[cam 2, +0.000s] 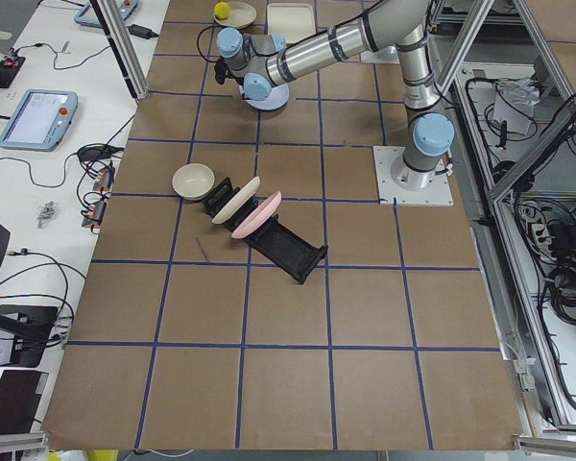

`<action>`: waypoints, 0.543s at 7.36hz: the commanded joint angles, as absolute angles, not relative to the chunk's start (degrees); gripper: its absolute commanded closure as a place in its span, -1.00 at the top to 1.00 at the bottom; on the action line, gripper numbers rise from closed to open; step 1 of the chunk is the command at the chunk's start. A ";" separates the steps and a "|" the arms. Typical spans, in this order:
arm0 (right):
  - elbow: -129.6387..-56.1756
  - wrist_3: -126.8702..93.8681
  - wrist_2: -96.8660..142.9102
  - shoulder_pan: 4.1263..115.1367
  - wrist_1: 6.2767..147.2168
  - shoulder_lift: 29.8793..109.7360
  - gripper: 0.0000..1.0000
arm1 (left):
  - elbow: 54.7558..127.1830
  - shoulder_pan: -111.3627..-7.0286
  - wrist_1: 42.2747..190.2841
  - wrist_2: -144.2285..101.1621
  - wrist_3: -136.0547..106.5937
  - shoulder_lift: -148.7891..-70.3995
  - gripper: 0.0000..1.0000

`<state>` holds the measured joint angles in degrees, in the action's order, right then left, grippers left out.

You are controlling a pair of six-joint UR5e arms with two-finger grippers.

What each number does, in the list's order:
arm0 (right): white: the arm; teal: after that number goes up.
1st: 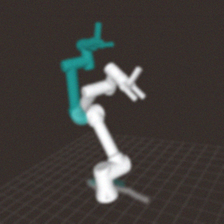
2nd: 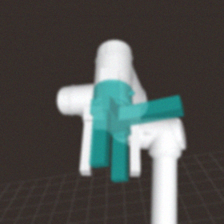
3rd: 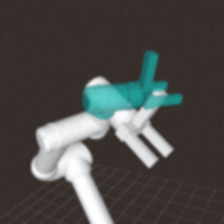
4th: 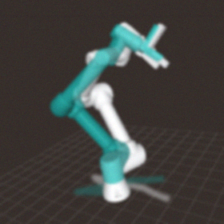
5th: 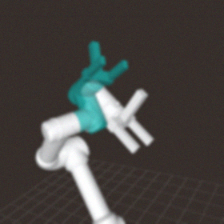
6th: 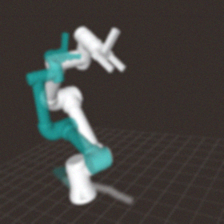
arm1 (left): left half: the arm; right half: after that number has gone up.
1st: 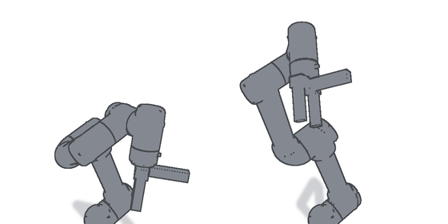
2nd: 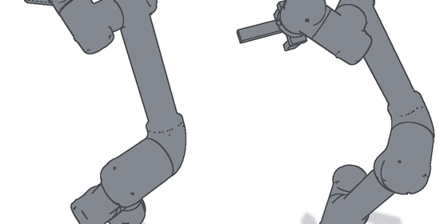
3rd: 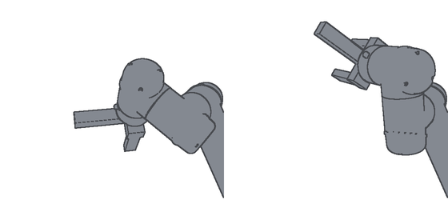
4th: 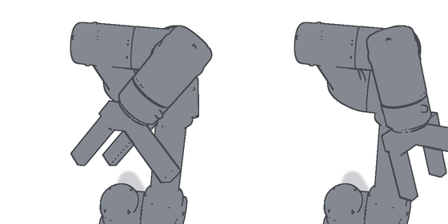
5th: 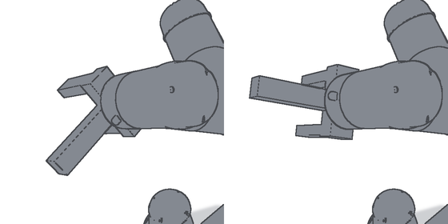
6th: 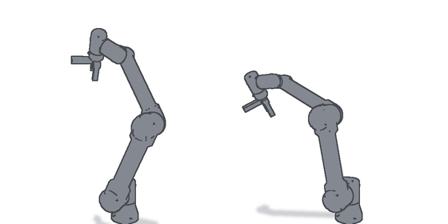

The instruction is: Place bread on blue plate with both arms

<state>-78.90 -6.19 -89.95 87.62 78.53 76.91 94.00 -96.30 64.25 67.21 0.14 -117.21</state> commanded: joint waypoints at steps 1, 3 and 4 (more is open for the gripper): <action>-77.79 -13.30 -86.43 90.68 79.36 74.81 -0.87 | 94.04 -94.58 68.95 71.68 -0.44 -111.40 1.00; -75.60 -22.71 -86.39 100.76 88.19 67.98 -0.85 | 93.43 -91.95 80.19 81.52 4.62 -101.21 1.00; -74.80 -28.51 -86.40 105.16 92.51 63.94 -0.86 | 92.91 -90.19 86.94 84.69 5.53 -95.68 1.00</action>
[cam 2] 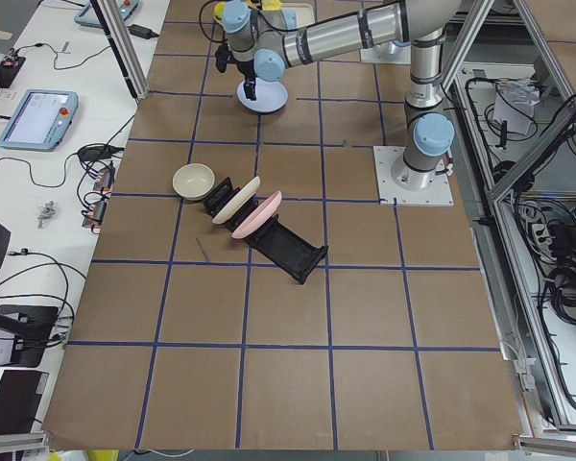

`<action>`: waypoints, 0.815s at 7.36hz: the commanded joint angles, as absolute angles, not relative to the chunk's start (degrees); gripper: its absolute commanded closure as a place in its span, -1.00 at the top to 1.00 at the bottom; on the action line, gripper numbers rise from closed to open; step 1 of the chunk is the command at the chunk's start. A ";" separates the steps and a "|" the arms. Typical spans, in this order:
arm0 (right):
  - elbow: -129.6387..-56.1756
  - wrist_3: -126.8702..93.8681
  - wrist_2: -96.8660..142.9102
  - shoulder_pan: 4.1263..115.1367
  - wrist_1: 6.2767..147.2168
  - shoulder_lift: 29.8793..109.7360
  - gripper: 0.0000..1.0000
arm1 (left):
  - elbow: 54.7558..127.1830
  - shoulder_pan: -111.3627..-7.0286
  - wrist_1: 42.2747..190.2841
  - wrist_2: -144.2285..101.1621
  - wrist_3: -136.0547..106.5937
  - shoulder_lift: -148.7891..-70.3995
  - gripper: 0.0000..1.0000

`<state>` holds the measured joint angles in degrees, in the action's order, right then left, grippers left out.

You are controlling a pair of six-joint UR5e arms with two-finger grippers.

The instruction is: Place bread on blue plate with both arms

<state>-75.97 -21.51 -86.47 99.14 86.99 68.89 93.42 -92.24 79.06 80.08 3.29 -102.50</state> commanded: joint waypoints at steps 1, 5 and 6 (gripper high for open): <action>-74.71 -34.65 -85.87 107.90 100.21 59.81 -0.81 | 91.86 -90.18 91.97 88.47 6.32 -91.71 1.00; -75.23 -37.89 -85.52 111.45 109.67 53.62 -0.36 | 83.60 -91.41 102.82 93.08 8.61 -87.45 1.00; -75.93 -37.62 -87.17 111.71 113.34 53.09 0.98 | 82.98 -91.58 102.74 92.55 8.70 -88.23 1.00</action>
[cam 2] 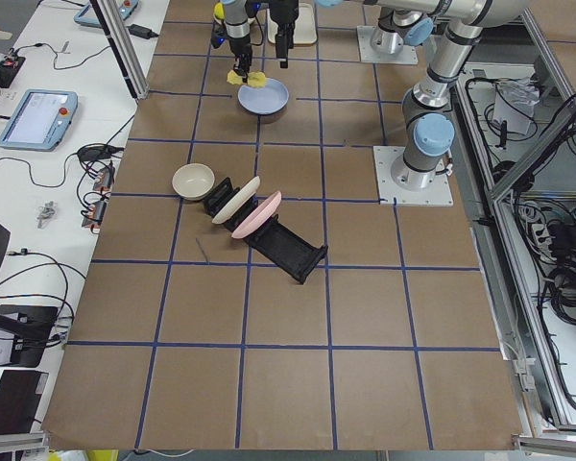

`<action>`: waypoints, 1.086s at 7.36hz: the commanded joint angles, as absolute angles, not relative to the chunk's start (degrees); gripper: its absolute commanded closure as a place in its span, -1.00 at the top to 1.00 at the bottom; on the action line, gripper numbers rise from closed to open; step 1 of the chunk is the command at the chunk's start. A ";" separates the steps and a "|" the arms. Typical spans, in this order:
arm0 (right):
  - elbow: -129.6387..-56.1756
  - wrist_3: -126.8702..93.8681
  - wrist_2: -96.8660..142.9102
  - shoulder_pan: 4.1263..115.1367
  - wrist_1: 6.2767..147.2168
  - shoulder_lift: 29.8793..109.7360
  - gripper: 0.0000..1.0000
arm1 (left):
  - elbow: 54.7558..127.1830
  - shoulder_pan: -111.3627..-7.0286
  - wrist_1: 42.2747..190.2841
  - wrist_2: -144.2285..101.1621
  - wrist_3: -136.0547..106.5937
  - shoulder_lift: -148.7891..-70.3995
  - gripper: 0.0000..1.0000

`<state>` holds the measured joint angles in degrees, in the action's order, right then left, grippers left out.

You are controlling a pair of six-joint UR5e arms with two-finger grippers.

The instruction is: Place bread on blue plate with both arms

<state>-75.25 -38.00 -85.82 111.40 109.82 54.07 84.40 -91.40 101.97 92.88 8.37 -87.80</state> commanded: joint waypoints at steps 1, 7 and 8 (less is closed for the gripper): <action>-76.20 -37.53 -87.88 111.71 113.12 53.17 1.00 | 83.23 -91.84 102.14 91.77 9.83 -88.59 1.00; -75.94 -22.63 -90.09 104.08 100.92 62.39 1.00 | 87.28 -91.67 93.07 89.91 7.22 -89.30 1.00; -76.02 -21.02 -90.00 101.80 97.51 64.49 0.99 | 87.19 -91.41 93.95 89.91 6.25 -89.12 1.00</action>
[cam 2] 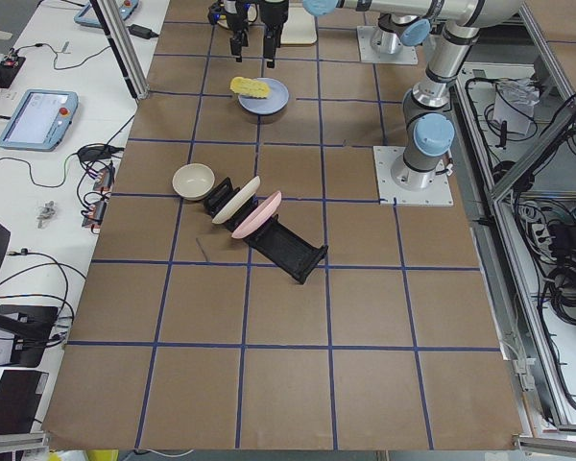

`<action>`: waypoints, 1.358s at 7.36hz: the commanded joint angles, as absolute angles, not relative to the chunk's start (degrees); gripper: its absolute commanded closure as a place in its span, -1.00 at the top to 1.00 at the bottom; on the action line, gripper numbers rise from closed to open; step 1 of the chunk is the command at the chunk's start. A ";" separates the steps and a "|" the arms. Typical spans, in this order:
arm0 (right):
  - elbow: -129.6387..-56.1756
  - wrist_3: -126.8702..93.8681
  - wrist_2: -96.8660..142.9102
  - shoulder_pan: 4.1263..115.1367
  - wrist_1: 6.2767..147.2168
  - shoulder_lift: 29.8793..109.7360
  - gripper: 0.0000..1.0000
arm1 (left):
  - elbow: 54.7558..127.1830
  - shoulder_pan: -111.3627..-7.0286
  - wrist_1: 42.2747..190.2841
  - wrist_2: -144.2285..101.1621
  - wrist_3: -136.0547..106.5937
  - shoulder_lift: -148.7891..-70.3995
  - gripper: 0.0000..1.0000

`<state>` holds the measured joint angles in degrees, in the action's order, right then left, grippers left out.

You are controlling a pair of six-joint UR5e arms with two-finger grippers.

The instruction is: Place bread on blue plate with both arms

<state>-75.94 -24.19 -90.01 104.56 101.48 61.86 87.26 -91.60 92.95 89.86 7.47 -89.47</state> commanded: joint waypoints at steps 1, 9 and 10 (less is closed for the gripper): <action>-76.20 -16.48 -90.00 99.52 95.99 65.90 0.99 | 86.93 -91.49 96.13 89.91 5.72 -88.60 1.00; -80.42 0.71 -91.32 82.62 87.02 79.01 0.99 | 86.57 -91.05 95.98 90.00 3.87 -88.68 1.00; -80.59 0.70 -90.88 82.27 84.49 78.93 1.00 | 86.49 -91.05 95.98 90.26 3.95 -89.03 1.00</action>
<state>-80.28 0.59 -91.34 82.92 86.59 78.73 86.55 -91.07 96.01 90.01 3.99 -88.83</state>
